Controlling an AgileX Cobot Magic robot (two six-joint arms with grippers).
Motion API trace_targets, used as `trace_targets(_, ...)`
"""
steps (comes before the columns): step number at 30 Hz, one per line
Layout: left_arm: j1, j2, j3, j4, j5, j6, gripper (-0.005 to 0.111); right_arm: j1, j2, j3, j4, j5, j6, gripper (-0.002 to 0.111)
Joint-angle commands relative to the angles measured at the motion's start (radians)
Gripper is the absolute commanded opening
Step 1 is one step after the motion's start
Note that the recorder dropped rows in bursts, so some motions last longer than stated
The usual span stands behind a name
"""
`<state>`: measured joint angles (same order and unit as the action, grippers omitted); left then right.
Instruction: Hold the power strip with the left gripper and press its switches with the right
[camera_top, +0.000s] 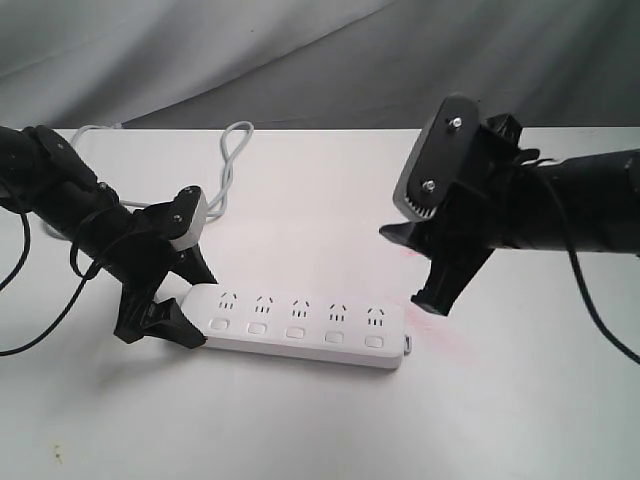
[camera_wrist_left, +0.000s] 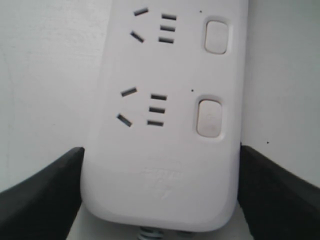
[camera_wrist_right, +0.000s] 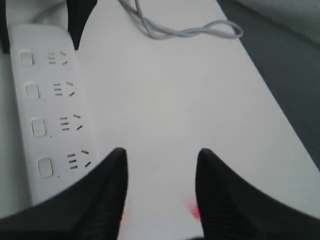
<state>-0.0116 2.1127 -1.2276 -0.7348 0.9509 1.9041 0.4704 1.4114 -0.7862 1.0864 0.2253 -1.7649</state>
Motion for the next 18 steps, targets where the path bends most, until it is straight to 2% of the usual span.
trace_targets(1,-0.004,0.006,0.001,0.012,0.013,-0.001,0.064,-0.002,-0.114,0.004,-0.015,0.043,0.088,0.019)
trace_targets(5,-0.004,0.006,0.001,0.012,0.013,-0.001,0.064,-0.002,-0.211,0.018,-0.015,0.057,0.165,0.0)
trace_targets(11,-0.004,0.006,0.001,0.012,0.013,-0.001,0.064,-0.002,-0.344,0.087,-0.015,0.063,0.247,0.0)
trace_targets(15,-0.004,0.006,0.001,0.012,0.013,-0.001,0.064,-0.002,-0.402,0.117,-0.012,0.169,0.402,0.0)
trace_targets(18,-0.004,0.006,0.001,0.012,0.013,-0.001,0.064,-0.002,-0.414,0.12,-0.012,0.21,0.412,0.0)
